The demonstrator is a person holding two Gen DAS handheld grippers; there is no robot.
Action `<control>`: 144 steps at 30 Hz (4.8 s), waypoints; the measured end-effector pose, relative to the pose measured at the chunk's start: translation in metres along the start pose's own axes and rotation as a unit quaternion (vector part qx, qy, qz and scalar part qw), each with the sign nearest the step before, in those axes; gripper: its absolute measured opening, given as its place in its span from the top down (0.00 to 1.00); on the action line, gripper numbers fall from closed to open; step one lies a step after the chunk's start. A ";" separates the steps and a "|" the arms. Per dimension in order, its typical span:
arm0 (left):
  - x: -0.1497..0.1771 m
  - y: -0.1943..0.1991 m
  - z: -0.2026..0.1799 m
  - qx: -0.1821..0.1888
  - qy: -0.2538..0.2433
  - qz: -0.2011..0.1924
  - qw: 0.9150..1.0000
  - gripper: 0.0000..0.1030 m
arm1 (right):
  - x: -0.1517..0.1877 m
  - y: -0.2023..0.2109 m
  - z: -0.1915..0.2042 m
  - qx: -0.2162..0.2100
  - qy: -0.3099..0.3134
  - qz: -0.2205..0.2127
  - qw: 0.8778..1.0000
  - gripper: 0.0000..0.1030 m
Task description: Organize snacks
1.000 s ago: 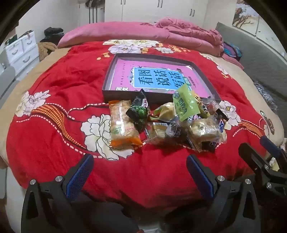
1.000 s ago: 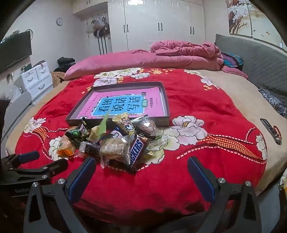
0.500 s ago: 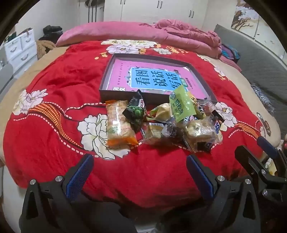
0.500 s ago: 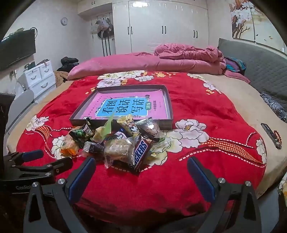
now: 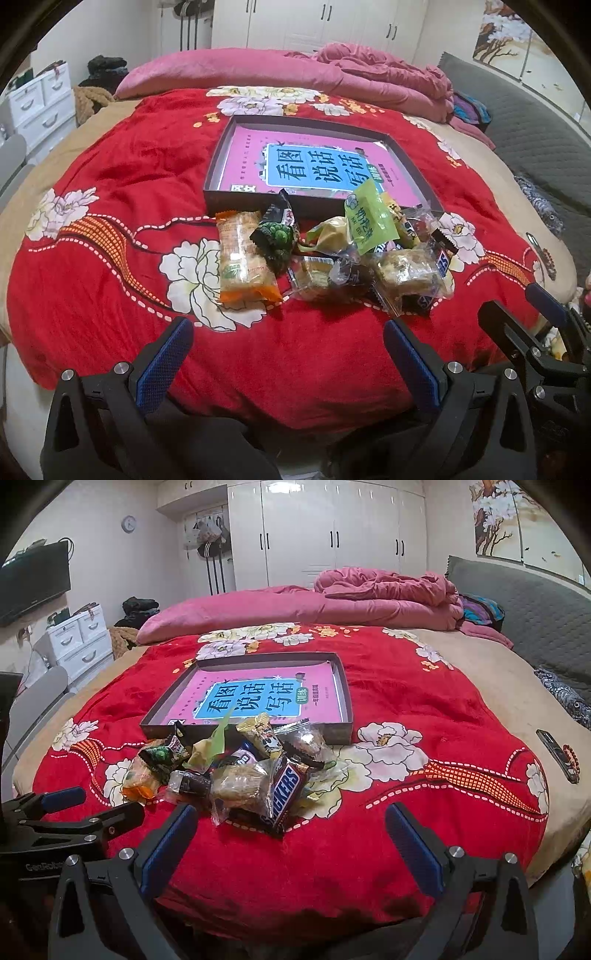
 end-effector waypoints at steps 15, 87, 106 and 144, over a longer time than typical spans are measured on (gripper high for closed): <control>0.000 0.000 0.000 0.002 0.000 0.000 1.000 0.01 | 0.000 0.000 -0.001 0.002 0.003 0.000 1.000 0.00; -0.017 -0.056 -0.045 0.070 -0.088 0.046 0.993 0.38 | 0.011 -0.035 0.005 -0.011 0.002 0.057 0.998 0.01; -0.031 -0.064 -0.040 0.103 -0.077 0.048 0.990 0.56 | 0.004 -0.068 0.029 -0.015 0.080 0.055 0.995 0.01; -0.039 -0.065 -0.038 0.121 -0.055 0.044 0.990 0.68 | -0.020 -0.085 0.018 -0.050 0.081 0.024 0.995 0.57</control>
Point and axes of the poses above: each gripper's, at about its wrist camera, not at the fingertips, and y roughly against the way its jaws point, z to its left, x to its underside, the point moved 8 cm from there along -y, roughly the way its jaws point, and after that the axes turned 4 degrees about -x, right-handed, at the moved point
